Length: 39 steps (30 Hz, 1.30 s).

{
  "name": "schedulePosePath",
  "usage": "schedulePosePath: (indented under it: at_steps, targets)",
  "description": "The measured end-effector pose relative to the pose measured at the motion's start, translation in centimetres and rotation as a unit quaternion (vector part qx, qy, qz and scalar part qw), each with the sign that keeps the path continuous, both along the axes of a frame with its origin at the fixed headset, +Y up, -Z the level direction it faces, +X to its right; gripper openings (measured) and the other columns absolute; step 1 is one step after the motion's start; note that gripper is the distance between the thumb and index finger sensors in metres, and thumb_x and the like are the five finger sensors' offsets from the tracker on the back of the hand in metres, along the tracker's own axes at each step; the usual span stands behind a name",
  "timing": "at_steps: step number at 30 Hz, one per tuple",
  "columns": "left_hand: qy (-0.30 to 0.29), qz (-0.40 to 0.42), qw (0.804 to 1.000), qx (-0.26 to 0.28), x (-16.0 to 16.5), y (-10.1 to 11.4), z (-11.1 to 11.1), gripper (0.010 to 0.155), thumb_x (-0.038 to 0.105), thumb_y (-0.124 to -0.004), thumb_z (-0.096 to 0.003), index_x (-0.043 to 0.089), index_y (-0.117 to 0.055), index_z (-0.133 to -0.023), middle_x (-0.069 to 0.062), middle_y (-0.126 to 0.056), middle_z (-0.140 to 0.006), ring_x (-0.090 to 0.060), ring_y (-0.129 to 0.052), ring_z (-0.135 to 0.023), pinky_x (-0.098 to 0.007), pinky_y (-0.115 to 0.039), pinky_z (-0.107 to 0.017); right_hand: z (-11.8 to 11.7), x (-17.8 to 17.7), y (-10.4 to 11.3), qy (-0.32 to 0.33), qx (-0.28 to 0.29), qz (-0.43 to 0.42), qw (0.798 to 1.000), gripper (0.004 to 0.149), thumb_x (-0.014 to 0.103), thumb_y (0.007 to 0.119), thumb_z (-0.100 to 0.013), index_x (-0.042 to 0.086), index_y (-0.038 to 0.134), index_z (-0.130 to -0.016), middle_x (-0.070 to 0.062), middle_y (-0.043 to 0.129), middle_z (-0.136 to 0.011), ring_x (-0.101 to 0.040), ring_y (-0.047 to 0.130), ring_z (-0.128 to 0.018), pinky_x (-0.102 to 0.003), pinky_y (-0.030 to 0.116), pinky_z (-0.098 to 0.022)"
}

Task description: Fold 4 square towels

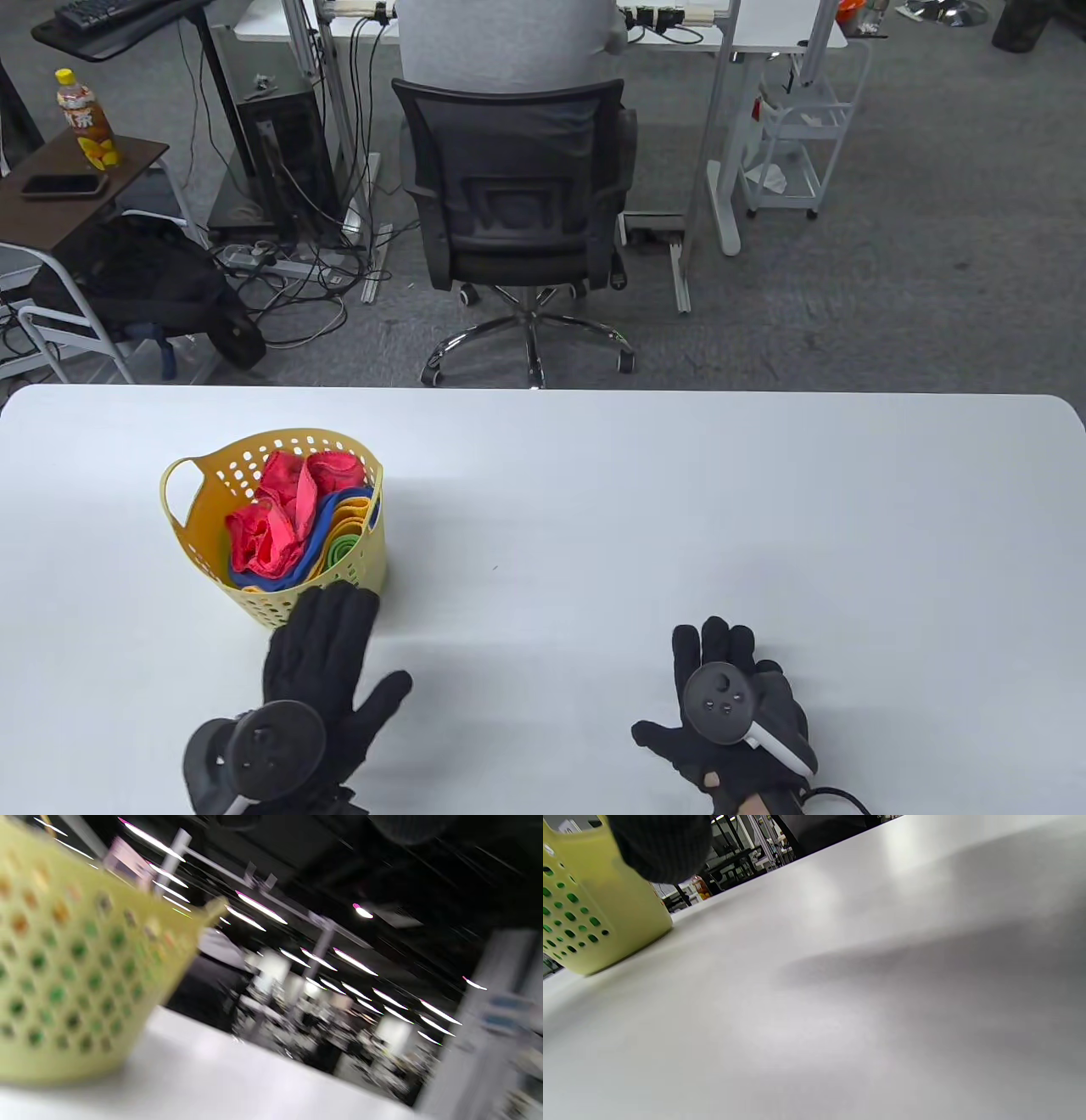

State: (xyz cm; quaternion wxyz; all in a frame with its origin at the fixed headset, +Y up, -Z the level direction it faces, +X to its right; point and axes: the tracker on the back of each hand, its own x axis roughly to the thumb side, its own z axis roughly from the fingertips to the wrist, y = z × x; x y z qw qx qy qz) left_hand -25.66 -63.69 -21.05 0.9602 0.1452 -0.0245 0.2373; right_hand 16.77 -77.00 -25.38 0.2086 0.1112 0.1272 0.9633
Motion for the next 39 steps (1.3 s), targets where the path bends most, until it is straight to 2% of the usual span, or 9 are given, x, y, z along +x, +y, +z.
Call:
schedulePosePath:
  at_steps: [3,6,10,14,16,20,25,33,39]
  targets:
    - [0.102,-0.113,0.988,-0.008,-1.7,4.1,-3.0,0.083,0.062,-0.07,-0.0518,0.033,-0.029,-0.118,-0.002,-0.047,-0.125,-0.035,-0.047,-0.12,-0.056,-0.041,-0.09,0.1,0.3,0.4,-0.003,0.009,-0.016,1.0,0.104,0.055,0.076,-0.049,0.007,0.003,-0.106,-0.037,-0.009,-0.105,-0.057,-0.01,-0.086,-0.074,0.004,-0.052]
    - [0.155,-0.181,0.965,-0.108,-2.7,5.6,-7.5,0.078,0.059,-0.074,-0.0515,0.033,-0.04,-0.117,0.002,-0.058,-0.122,-0.032,-0.055,-0.119,-0.054,-0.042,-0.09,0.1,0.5,0.5,-0.003,0.005,-0.036,0.999,0.102,0.054,0.074,-0.051,0.006,0.003,-0.106,-0.038,-0.008,-0.105,-0.058,-0.01,-0.086,-0.074,0.004,-0.052]
    - [0.164,-0.155,0.943,-0.244,-3.6,3.0,-14.0,0.083,0.069,-0.067,-0.0475,0.032,-0.041,-0.117,-0.001,-0.061,-0.121,-0.033,-0.059,-0.116,-0.049,-0.043,-0.091,0.2,0.4,0.4,0.001,-0.002,-0.043,0.999,0.1,0.054,0.072,-0.051,0.006,0.004,-0.106,-0.038,-0.008,-0.105,-0.058,-0.009,-0.086,-0.075,0.005,-0.051]
    - [0.195,-0.153,0.894,-0.374,-4.3,-1.0,-18.0,0.083,0.068,-0.062,-0.0503,0.029,-0.036,-0.119,-0.008,-0.064,-0.119,-0.036,-0.062,-0.115,-0.05,-0.044,-0.09,0.3,0.0,0.2,0.012,-0.009,-0.042,0.999,0.099,0.054,0.071,-0.052,0.006,0.004,-0.106,-0.039,-0.008,-0.105,-0.058,-0.009,-0.086,-0.076,0.005,-0.051]
    - [0.219,-0.16,0.875,-0.4,-4.8,-2.3,-19.1,0.078,0.062,-0.058,-0.0536,0.026,-0.036,-0.118,-0.008,-0.068,-0.117,-0.037,-0.067,-0.112,-0.051,-0.047,-0.089,0.4,-0.2,0.1,0.017,-0.012,-0.045,0.999,0.099,0.054,0.071,-0.052,0.006,0.004,-0.106,-0.038,-0.008,-0.105,-0.059,-0.009,-0.086,-0.076,0.005,-0.051]
    - [0.242,-0.132,0.877,-0.393,-6.0,-3.1,-20.3,0.058,0.046,-0.06,-0.0581,0.024,-0.058,-0.112,0.002,-0.088,-0.101,-0.028,-0.086,-0.1,-0.049,-0.055,-0.087,0.2,-0.7,-0.3,0.025,-0.027,-0.046,0.998,0.099,0.054,0.071,-0.052,0.006,0.004,-0.106,-0.038,-0.008,-0.105,-0.059,-0.009,-0.086,-0.076,0.005,-0.051]
    - [0.248,-0.164,0.898,-0.324,-7.3,-0.4,-19.5,0.043,0.039,-0.072,-0.054,0.032,-0.079,-0.096,0.012,-0.101,-0.083,-0.016,-0.1,-0.086,-0.042,-0.061,-0.085,-0.2,-0.8,-0.7,0.024,-0.035,-0.044,0.998,0.099,0.054,0.07,-0.052,0.006,0.004,-0.106,-0.039,-0.008,-0.105,-0.059,-0.009,-0.086,-0.076,0.006,-0.051]
    - [0.194,0.008,0.976,-0.103,-7.3,11.8,-14.4,0.043,0.034,-0.068,-0.0527,0.03,-0.078,-0.094,0.01,-0.1,-0.074,-0.019,-0.101,-0.075,-0.047,-0.061,-0.084,0.2,-0.1,-0.6,0.013,-0.03,-0.058,0.998,0.098,0.054,0.07,-0.052,0.005,0.004,-0.106,-0.039,-0.008,-0.104,-0.06,-0.008,-0.086,-0.077,0.007,-0.052]
    - [0.065,0.125,0.989,0.033,-3.6,20.3,-9.6,0.043,0.035,-0.067,-0.0533,0.031,-0.076,-0.095,0.011,-0.099,-0.075,-0.017,-0.1,-0.076,-0.048,-0.06,-0.085,0.2,0.4,-0.3,0.003,-0.024,-0.072,0.997,0.098,0.054,0.07,-0.052,0.005,0.004,-0.106,-0.039,-0.008,-0.104,-0.06,-0.008,-0.087,-0.077,0.007,-0.052]
